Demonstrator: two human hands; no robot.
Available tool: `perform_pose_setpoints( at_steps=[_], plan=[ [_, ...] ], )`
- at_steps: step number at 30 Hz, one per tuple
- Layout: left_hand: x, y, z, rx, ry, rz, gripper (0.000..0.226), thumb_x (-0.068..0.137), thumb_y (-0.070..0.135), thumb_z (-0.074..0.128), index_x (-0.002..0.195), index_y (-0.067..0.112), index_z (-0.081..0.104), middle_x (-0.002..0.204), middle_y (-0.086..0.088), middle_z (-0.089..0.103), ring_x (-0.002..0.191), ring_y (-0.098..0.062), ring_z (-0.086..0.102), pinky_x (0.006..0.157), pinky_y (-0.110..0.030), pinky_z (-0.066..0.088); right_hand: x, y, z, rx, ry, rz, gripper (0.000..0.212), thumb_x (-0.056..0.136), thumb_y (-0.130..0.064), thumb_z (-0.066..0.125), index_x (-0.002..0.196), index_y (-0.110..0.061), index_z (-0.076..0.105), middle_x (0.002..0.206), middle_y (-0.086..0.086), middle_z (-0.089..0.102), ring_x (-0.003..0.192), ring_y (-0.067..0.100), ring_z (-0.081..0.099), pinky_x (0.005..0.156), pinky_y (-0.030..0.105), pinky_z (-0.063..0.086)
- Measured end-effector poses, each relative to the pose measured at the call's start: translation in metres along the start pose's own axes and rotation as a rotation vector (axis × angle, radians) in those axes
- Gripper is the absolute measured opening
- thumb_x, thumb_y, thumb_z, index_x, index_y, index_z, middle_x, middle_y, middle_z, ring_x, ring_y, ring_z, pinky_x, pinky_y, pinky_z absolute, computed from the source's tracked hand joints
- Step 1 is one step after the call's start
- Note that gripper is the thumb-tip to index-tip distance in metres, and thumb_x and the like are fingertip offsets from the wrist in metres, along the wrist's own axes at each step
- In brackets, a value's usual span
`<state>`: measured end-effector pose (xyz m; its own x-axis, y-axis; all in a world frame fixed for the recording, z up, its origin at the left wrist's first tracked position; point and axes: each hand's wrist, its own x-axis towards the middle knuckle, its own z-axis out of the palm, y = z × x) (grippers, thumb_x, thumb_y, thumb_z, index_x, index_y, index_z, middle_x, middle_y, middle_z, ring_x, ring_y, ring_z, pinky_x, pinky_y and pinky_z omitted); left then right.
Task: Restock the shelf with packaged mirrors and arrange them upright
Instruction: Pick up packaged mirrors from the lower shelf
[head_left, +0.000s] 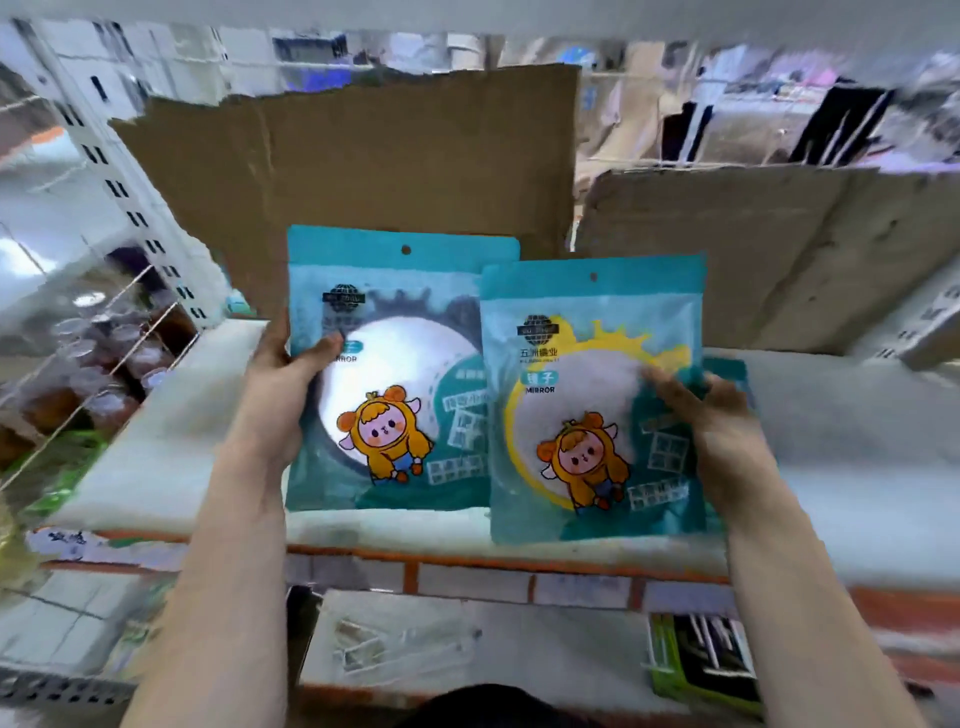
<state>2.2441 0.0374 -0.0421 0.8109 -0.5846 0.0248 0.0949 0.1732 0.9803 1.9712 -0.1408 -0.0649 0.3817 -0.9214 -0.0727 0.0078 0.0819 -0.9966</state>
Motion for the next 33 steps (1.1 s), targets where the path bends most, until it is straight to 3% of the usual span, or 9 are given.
perform_pose_setpoints(
  at_steps=[4,8,11,13,17,23,27,30,33],
  plan=[
    [-0.03,0.0,0.062,-0.071,-0.092,-0.024,0.028,0.091,-0.003,0.049,0.092,0.025,0.054,0.069,0.017,0.071,0.064,0.0,0.066,0.059,-0.014,0.052,-0.02,-0.004,-0.07,0.128,0.071,0.018,0.037,0.06,-0.034,0.073,0.089,-0.012,0.065,0.07,-0.004,0.072,0.062,0.01,0.069,0.052,0.022,0.053],
    [-0.071,-0.018,0.134,-0.081,-0.167,-0.091,0.022,0.091,0.001,0.051,0.092,0.022,0.057,0.065,0.015,0.07,0.06,-0.001,0.066,0.056,-0.014,0.052,-0.044,-0.008,-0.155,0.158,0.18,0.022,0.029,0.068,-0.03,0.068,0.089,-0.012,0.06,0.073,-0.001,0.072,0.065,0.015,0.068,0.059,0.03,0.058],
    [-0.101,-0.031,0.185,-0.081,-0.212,-0.133,0.018,0.09,0.004,0.054,0.091,0.022,0.058,0.064,0.014,0.07,0.058,-0.002,0.066,0.055,-0.015,0.052,-0.067,-0.011,-0.216,0.161,0.258,-0.009,0.039,0.06,-0.037,0.073,0.088,-0.014,0.06,0.068,-0.004,0.07,0.065,0.015,0.066,0.066,0.034,0.057],
    [-0.12,-0.038,0.22,-0.077,-0.262,-0.145,0.016,0.09,0.006,0.055,0.089,0.022,0.058,0.064,0.015,0.07,0.059,-0.001,0.066,0.056,-0.015,0.053,-0.084,-0.008,-0.255,0.169,0.313,-0.025,0.044,0.056,-0.04,0.075,0.087,-0.014,0.06,0.066,-0.004,0.07,0.062,0.013,0.065,0.062,0.031,0.057],
    [-0.16,-0.059,0.291,-0.052,-0.385,-0.188,0.007,0.091,0.012,0.056,0.091,0.018,0.058,0.067,0.012,0.071,0.063,-0.004,0.068,0.054,-0.018,0.054,-0.118,-0.001,-0.333,0.214,0.461,-0.044,0.018,0.074,-0.023,0.071,0.085,-0.013,0.061,0.065,-0.002,0.069,0.057,0.013,0.065,0.055,0.027,0.055],
    [-0.231,-0.09,0.394,-0.008,-0.595,-0.216,0.01,0.092,0.011,0.054,0.089,0.019,0.059,0.062,0.011,0.07,0.054,-0.004,0.065,0.052,-0.018,0.054,-0.178,0.01,-0.431,0.247,0.643,-0.037,0.041,0.052,-0.037,0.077,0.082,-0.014,0.061,0.066,-0.003,0.069,0.059,0.012,0.065,0.055,0.026,0.054],
    [-0.269,-0.098,0.452,0.001,-0.7,-0.244,0.011,0.092,0.009,0.053,0.089,0.017,0.059,0.06,0.01,0.069,0.052,-0.004,0.064,0.05,-0.018,0.053,-0.207,0.016,-0.479,0.291,0.78,-0.05,0.016,0.074,-0.023,0.072,0.084,-0.015,0.063,0.076,0.001,0.067,0.064,0.014,0.064,0.06,0.028,0.054],
    [-0.292,-0.104,0.493,0.003,-0.752,-0.267,0.011,0.092,0.008,0.054,0.09,0.017,0.06,0.061,0.009,0.07,0.052,-0.005,0.064,0.048,-0.018,0.052,-0.221,0.023,-0.506,0.314,0.846,-0.037,0.023,0.07,-0.027,0.072,0.087,-0.013,0.063,0.079,0.003,0.067,0.067,0.016,0.063,0.065,0.031,0.055],
    [-0.314,-0.112,0.532,0.022,-0.798,-0.285,0.01,0.092,0.01,0.055,0.089,0.018,0.06,0.061,0.009,0.07,0.052,-0.006,0.065,0.048,-0.018,0.052,-0.232,0.031,-0.532,0.34,0.916,-0.014,0.016,0.075,-0.022,0.07,0.086,-0.012,0.063,0.075,0.002,0.067,0.066,0.016,0.062,0.067,0.033,0.053]
  ],
)
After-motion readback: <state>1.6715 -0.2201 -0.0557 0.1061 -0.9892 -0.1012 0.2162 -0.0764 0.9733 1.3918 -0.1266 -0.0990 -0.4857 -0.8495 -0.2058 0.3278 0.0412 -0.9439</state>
